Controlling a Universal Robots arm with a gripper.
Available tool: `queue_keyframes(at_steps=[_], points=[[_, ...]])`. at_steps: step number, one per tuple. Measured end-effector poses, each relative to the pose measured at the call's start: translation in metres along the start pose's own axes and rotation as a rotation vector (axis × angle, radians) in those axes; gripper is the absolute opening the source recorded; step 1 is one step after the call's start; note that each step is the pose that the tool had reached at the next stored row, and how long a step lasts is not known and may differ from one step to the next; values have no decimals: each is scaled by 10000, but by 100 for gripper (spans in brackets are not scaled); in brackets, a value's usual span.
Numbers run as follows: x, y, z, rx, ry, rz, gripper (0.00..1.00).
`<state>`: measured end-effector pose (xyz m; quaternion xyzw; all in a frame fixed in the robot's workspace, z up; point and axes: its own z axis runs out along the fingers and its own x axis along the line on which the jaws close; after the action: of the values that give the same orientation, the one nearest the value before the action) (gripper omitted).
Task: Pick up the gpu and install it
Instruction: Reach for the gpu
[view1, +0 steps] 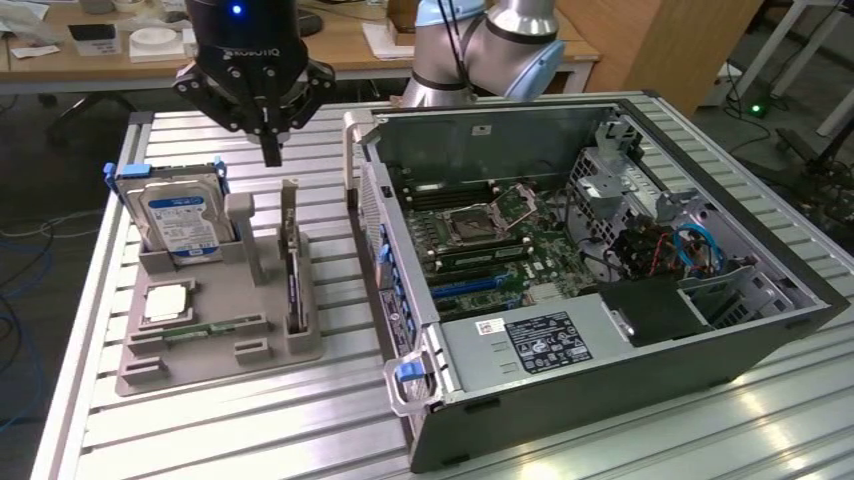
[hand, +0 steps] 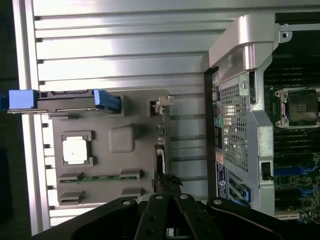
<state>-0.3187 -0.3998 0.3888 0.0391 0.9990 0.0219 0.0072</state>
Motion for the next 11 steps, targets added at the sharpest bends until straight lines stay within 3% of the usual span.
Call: queue_keyframes(at_steps=[9,11], points=[[128,-10,4,23,270,57,11],[150,-12,4,25,303,67,11]])
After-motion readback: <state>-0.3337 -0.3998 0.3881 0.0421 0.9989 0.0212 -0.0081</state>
